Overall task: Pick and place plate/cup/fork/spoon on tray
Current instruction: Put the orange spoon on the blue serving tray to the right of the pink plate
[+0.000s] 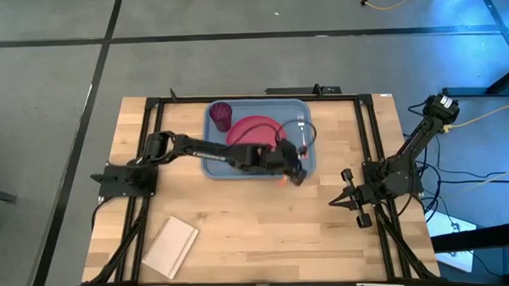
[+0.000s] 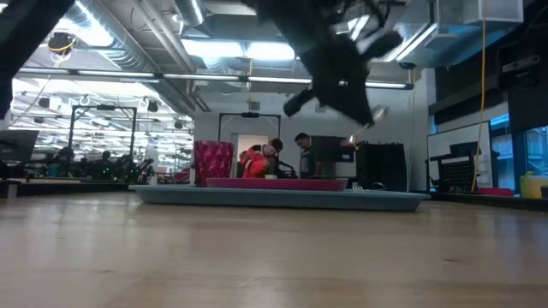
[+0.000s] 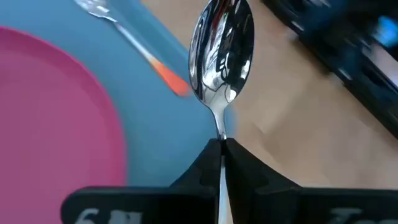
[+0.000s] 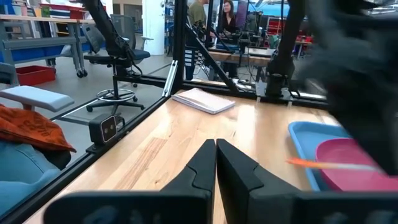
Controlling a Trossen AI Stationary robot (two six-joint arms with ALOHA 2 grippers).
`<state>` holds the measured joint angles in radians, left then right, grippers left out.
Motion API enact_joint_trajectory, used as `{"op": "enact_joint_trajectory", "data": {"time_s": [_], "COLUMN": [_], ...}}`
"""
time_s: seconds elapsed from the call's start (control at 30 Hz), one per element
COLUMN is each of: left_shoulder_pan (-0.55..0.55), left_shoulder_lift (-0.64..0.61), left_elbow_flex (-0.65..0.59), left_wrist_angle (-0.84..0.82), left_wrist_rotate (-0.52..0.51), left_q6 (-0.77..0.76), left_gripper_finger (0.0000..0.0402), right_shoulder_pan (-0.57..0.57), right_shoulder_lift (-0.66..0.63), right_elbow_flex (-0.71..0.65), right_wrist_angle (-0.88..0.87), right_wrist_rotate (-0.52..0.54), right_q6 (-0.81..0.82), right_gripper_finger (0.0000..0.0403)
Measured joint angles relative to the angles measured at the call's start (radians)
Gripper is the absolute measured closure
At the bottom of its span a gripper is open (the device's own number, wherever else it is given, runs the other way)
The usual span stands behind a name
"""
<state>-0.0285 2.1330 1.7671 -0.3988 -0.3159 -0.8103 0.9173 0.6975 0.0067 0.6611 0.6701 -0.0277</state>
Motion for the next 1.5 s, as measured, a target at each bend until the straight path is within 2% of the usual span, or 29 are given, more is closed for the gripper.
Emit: {"op": "enact_joint_trajectory", "data": {"time_s": [0.13, 0.3, 0.9, 1.03, 1.17, 1.5], "left_shoulder_pan": [0.07, 0.094, 0.126, 0.129, 0.133, 0.142], "left_shoulder_lift": [0.013, 0.008, 0.139, 0.159, 0.166, 0.192], "left_elbow_flex": [-0.003, 0.0, 0.001, -0.001, 0.0, 0.002], "left_wrist_angle": [0.008, 0.056, 0.433, 0.421, 0.441, 0.452], "left_wrist_rotate": [0.0, -0.013, -0.018, -0.02, -0.103, -0.125], "left_q6": [-0.021, -0.018, 0.027, 0.027, 0.051, 0.054], "left_gripper_finger": [0.0401, 0.0401, 0.0401, 0.0401, 0.0401, 0.0401], "right_shoulder_pan": [0.0, 0.0, 0.0, 0.0, 0.0, 0.0], "right_shoulder_lift": [0.0, 0.0, 0.0, 0.0, 0.0, 0.0], "right_elbow_flex": [0.0, 0.0, 0.0, 0.0, 0.0, 0.0], "right_wrist_angle": [0.001, 0.001, 0.008, 0.009, 0.01, 0.012], "right_wrist_rotate": [0.0, 0.0, 0.0, 0.0, 0.0, 0.0], "right_q6": [0.0, 0.0, 0.023, 0.023, 0.023, 0.023], "right_gripper_finger": [0.0384, 0.0384, 0.0384, 0.0384, 0.0384, 0.0384]}}
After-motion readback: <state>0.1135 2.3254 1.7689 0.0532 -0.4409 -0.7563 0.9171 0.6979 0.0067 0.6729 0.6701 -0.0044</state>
